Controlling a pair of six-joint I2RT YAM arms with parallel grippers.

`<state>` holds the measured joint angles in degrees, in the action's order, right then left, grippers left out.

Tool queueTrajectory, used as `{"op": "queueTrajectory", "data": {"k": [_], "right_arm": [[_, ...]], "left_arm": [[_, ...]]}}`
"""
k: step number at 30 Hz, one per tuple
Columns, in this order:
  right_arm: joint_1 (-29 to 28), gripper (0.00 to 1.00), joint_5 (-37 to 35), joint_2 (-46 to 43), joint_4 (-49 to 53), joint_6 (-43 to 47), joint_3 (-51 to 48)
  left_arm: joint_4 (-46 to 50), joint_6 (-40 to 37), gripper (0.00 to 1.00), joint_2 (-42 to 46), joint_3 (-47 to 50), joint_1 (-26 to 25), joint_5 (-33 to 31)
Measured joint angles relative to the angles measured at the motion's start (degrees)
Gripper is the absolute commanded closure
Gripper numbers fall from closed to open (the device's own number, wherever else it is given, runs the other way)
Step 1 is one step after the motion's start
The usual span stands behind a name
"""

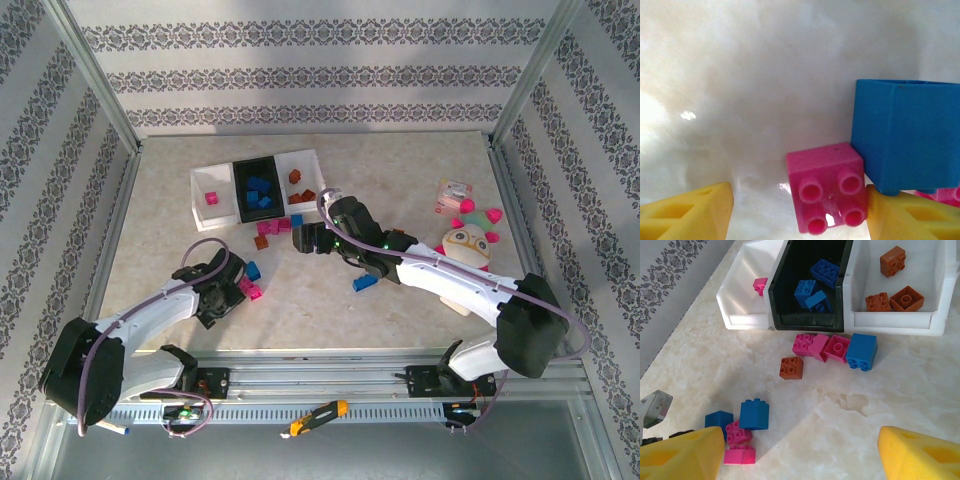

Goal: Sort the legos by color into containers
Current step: Pick up the lego from the bottom-left of the table, then place the lego in the container.

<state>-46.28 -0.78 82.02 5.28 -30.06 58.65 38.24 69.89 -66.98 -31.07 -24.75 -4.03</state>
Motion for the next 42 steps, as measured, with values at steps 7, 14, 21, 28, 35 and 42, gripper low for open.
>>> {"op": "queueTrajectory", "data": {"k": [7,14,21,28,35,42], "right_arm": [[0.0,0.20,0.0,0.5,0.0,-0.6,0.0],[0.0,0.20,0.2,1.3,0.0,-1.3,0.0],[0.0,0.20,1.1,1.4,0.0,-1.3,0.5],[0.0,0.14,4.7,1.4,-0.2,0.1,1.9],[0.0,0.04,8.5,2.3,-1.5,2.4,5.1],[0.0,0.02,9.5,4.7,-1.9,3.4,6.1]], "left_arm": [[-0.6,-1.7,0.43,-2.0,0.0,1.6,0.6],[1.4,-3.0,0.68,-3.0,-0.3,2.0,0.0],[2.9,-5.5,0.73,-2.3,-4.0,2.0,0.4],[6.5,-11.5,0.71,-0.2,-17.8,2.5,-1.2],[7.3,-19.3,0.71,-9.8,-33.0,7.4,-1.9],[6.8,-27.1,0.71,-24.4,-46.7,13.3,-1.4]]}}
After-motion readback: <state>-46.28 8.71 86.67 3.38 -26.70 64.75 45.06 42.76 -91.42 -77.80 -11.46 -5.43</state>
